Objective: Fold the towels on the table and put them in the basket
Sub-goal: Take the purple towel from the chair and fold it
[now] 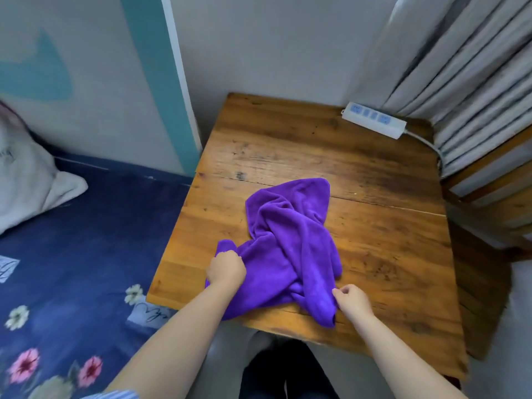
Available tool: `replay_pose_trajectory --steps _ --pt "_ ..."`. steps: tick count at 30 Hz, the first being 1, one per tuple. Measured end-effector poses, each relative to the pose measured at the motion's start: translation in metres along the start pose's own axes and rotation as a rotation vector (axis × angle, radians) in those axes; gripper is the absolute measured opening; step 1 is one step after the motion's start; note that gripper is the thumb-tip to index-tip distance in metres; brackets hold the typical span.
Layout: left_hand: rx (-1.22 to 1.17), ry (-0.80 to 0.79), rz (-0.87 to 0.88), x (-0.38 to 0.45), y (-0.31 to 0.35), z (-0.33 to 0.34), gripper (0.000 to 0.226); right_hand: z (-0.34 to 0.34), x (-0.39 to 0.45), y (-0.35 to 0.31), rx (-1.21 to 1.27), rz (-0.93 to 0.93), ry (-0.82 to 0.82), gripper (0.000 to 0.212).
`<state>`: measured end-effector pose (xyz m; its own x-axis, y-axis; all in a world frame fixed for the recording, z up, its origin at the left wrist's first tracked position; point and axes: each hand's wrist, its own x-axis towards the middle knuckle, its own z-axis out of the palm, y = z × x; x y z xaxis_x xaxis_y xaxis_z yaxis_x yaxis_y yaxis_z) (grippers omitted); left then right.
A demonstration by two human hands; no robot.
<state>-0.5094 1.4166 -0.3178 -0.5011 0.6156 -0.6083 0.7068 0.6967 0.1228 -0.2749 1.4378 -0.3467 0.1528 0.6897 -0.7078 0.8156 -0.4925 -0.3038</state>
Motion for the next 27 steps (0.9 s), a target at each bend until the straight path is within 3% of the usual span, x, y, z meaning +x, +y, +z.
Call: replay_pose_trajectory --steps 5,7,11,13,16,19,23,27 --pt "-0.134 -0.038 -0.034 0.02 0.004 0.012 0.038 0.012 0.01 -0.008 0.27 0.137 0.022 0.03" --pt "-0.226 -0.012 -0.024 0.024 0.004 0.016 0.035 0.009 0.013 -0.007 0.376 0.171 0.06 0.026" --pt "-0.523 0.07 0.048 0.024 -0.002 0.011 0.02 -0.012 0.01 -0.005 0.607 0.16 0.08 0.013" --pt "-0.75 0.087 0.037 0.02 -0.011 0.007 0.014 -0.027 0.008 -0.001 0.693 0.128 0.066 0.02" --pt "-0.923 -0.062 0.01 0.007 -0.031 0.005 0.029 -0.043 0.002 0.008 0.751 0.131 -0.011 0.03" --pt "-0.937 -0.232 -0.051 -0.003 -0.039 0.006 0.029 -0.047 -0.002 0.012 0.886 0.215 -0.152 0.027" --pt "-0.847 -0.176 -0.065 -0.006 -0.031 0.01 0.031 -0.046 -0.002 0.013 0.943 0.296 -0.244 0.022" --pt "-0.808 -0.182 -0.159 -0.004 -0.016 0.015 0.032 -0.045 0.002 0.014 0.802 0.327 -0.175 0.022"
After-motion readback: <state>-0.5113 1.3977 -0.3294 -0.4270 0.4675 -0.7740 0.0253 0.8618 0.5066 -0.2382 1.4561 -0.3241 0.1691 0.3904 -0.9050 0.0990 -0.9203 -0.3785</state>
